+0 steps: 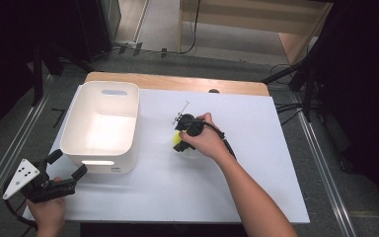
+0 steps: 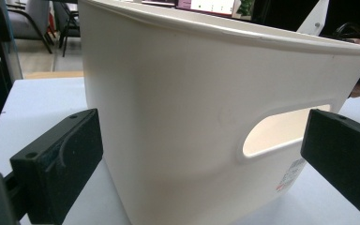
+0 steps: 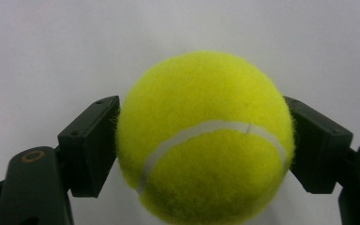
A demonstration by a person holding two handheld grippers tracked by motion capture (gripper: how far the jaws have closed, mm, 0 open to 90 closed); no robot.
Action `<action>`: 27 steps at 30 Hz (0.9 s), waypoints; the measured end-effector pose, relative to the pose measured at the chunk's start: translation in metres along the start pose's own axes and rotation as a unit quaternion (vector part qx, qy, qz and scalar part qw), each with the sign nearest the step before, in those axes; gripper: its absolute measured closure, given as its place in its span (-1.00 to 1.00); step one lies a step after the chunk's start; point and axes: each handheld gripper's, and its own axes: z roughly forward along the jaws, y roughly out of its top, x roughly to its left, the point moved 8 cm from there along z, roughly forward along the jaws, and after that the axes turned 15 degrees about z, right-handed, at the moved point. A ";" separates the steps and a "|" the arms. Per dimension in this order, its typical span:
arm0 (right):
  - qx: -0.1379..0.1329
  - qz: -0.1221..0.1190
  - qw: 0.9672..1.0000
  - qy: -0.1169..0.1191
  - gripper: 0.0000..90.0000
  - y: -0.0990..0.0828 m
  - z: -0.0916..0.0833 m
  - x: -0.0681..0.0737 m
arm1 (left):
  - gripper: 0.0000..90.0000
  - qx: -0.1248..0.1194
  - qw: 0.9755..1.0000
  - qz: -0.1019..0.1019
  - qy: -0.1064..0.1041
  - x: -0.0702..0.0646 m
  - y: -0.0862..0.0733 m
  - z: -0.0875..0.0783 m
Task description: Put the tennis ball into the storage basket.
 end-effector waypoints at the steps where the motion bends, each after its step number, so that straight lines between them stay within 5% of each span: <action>1: 0.001 -0.003 1.000 -0.003 -0.56 0.000 0.000 -0.001 | -1.00 -0.001 1.000 -0.001 0.000 0.000 0.000 0.000; 27: 0.002 0.007 1.000 0.001 -0.48 0.000 -0.006 -0.003 | -1.00 -0.001 1.000 -0.001 0.000 0.000 0.000 0.000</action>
